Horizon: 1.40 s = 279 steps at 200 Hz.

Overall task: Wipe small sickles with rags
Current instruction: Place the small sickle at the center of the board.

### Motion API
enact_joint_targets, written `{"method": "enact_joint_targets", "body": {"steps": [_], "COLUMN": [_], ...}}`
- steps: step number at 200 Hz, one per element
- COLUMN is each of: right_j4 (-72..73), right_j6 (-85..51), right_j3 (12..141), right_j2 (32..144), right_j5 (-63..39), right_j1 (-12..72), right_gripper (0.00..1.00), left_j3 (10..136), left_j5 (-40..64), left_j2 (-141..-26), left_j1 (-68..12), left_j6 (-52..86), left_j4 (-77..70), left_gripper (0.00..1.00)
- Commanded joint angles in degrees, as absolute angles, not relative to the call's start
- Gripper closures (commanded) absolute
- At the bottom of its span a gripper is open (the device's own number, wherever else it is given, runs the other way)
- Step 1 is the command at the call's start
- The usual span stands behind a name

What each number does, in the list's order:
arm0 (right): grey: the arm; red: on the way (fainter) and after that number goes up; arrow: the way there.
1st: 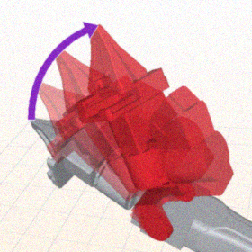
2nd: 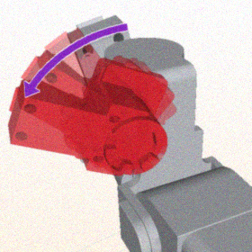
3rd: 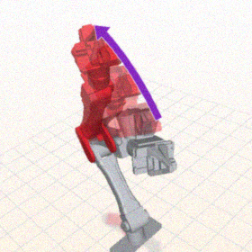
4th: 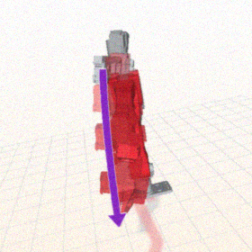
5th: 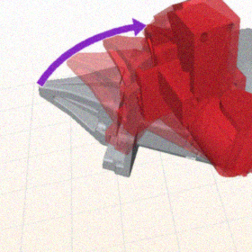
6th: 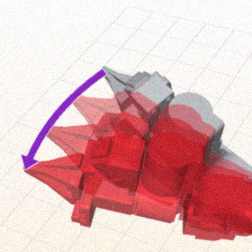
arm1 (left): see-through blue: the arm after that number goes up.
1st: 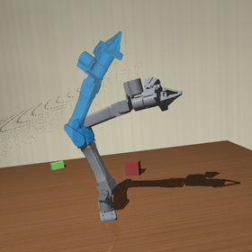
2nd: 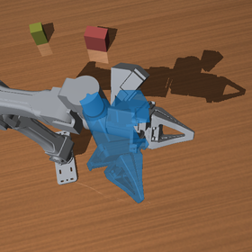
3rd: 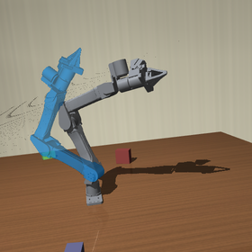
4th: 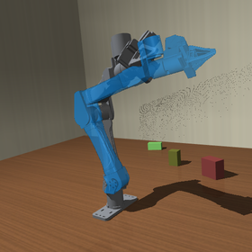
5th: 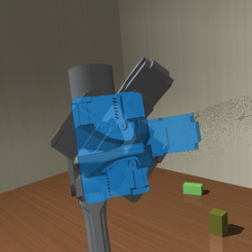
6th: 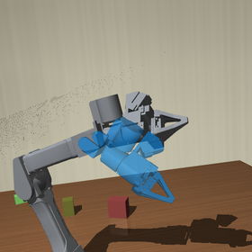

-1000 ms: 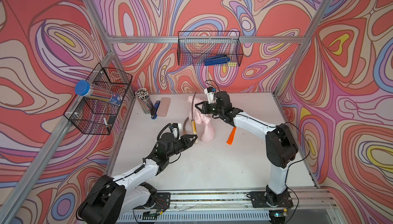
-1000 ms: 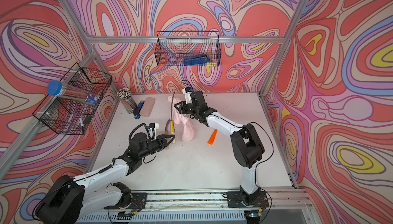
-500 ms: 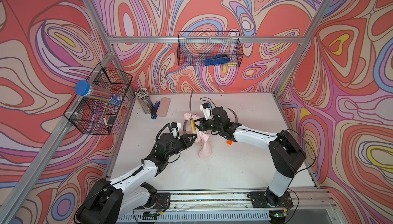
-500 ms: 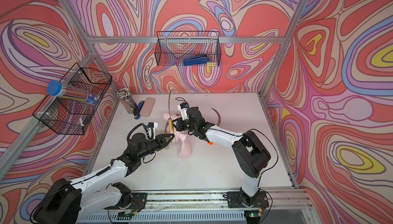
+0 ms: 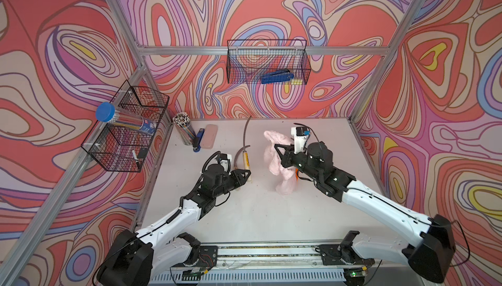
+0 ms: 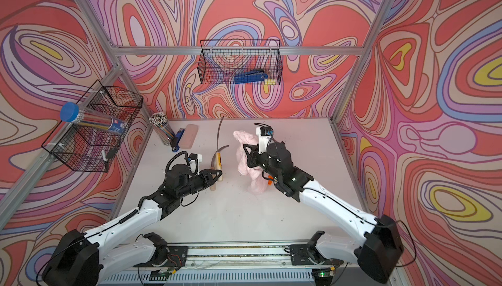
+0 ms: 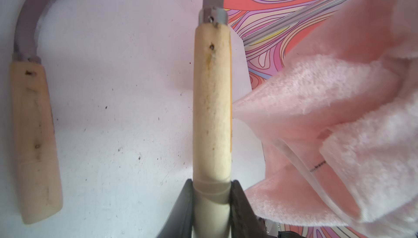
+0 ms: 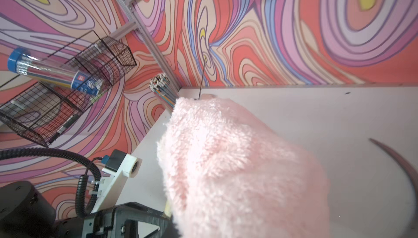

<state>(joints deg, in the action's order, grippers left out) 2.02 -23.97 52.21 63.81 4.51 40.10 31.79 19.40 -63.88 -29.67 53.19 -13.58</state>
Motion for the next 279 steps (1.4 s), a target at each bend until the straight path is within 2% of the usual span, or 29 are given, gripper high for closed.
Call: {"method": "enact_joint_targets", "body": {"steps": [1, 47, 80, 140, 200, 279], "right_j4": [-3.0, -10.9, -12.9, -13.5, -11.6, 0.1], "right_j6": [-22.2, -25.6, -27.7, -31.0, -31.1, -28.7], "right_j3": [48.0, 38.1, 33.5, 27.5, 25.2, 22.9], "right_j2": [55.0, 38.6, 37.9, 37.2, 36.3, 47.0], "right_j5": [15.1, 34.7, 42.8, 52.9, 50.7, 51.9], "right_j1": [40.0, 39.9, 39.8, 39.7, 39.6, 37.9], "right_gripper": [1.00, 1.00, 1.00, 1.00, 1.00, 1.00], "left_j3": [39.5, 54.2, 65.3, 66.2, 74.0, 84.9], "left_j5": [15.3, 7.0, -2.1, -7.4, -11.8, -14.3], "left_j2": [-68.6, -88.4, -99.9, -105.5, -112.1, -119.9], "left_j1": [-32.6, -38.0, -41.1, -43.3, -46.0, -48.2], "left_j6": [45.7, 42.9, 41.3, 42.0, 41.6, 39.7], "left_j4": [-4.1, 5.3, 17.2, 18.4, 24.7, 31.4], "left_gripper": [1.00, 1.00, 1.00, 1.00, 1.00, 1.00]}}
